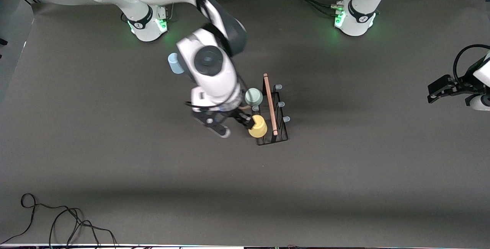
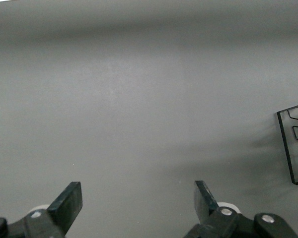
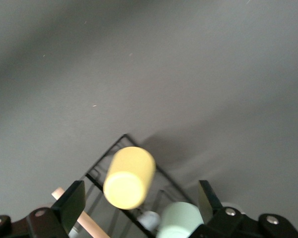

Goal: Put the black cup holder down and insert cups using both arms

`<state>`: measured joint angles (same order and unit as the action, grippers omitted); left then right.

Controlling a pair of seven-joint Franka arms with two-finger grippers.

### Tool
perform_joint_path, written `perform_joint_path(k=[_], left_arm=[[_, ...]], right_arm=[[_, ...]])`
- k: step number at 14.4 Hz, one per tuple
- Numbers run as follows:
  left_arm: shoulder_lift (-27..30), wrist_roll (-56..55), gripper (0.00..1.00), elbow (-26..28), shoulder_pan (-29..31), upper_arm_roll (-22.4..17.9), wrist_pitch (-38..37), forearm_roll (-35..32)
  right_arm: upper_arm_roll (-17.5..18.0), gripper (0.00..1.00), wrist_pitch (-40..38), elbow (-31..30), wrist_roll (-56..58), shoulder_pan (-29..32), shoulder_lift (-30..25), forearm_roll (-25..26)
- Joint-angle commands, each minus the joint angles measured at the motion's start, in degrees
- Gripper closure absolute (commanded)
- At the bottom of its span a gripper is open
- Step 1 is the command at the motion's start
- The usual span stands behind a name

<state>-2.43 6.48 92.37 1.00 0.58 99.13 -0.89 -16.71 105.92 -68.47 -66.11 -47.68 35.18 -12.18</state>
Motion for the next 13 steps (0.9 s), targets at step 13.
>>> perform_joint_path(k=[13], left_arm=[[-0.47,0.73,0.0,-1.05,-0.21,-0.14,0.19,0.54]], right_arm=[[-28.72,0.0,-28.57,-3.86,60.37,5.58,-18.03,1.19]])
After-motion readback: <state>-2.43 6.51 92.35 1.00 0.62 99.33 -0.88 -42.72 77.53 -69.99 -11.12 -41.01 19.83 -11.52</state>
